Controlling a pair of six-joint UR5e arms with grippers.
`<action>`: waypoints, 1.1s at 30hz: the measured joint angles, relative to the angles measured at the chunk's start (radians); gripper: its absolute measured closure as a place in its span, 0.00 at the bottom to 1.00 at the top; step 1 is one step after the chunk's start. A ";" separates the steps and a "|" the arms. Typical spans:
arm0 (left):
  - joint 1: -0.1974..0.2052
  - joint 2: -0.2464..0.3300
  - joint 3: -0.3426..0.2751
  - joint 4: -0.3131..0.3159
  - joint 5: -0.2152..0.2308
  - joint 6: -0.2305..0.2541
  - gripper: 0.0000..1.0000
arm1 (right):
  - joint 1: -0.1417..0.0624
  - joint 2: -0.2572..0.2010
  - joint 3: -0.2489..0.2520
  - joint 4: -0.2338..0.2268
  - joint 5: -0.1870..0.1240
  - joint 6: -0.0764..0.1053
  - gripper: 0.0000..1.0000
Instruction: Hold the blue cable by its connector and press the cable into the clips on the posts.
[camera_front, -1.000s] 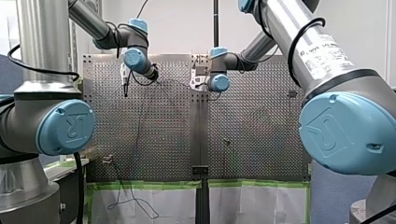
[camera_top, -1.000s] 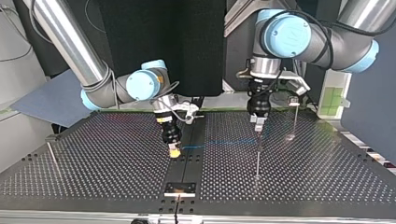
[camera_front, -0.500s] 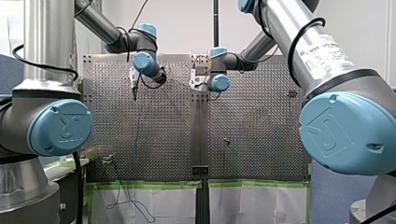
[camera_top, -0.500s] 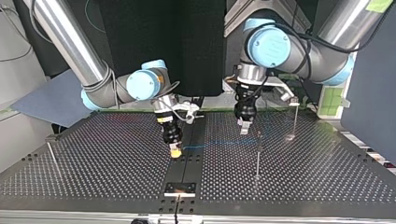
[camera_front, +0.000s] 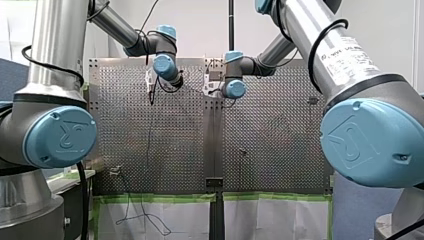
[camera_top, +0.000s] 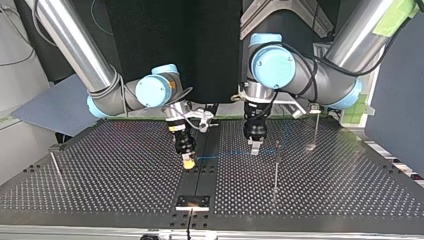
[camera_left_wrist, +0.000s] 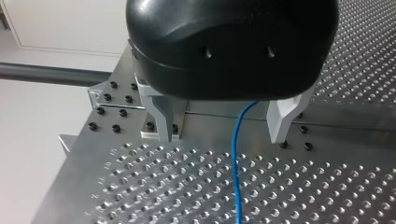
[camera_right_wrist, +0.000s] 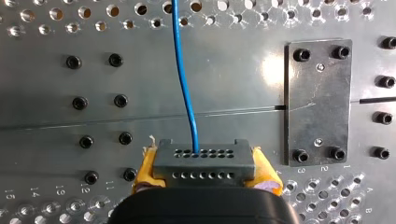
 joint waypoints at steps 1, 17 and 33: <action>-0.003 -0.011 0.011 -0.003 -0.008 -0.002 0.00 | 0.000 0.000 0.000 0.000 0.000 0.000 1.00; -0.011 -0.151 0.171 0.012 -0.074 -0.008 0.00 | 0.000 0.000 0.000 -0.001 0.000 -0.001 1.00; -0.008 -0.157 0.188 0.023 -0.132 0.024 0.19 | -0.001 0.000 0.000 0.000 -0.002 0.000 1.00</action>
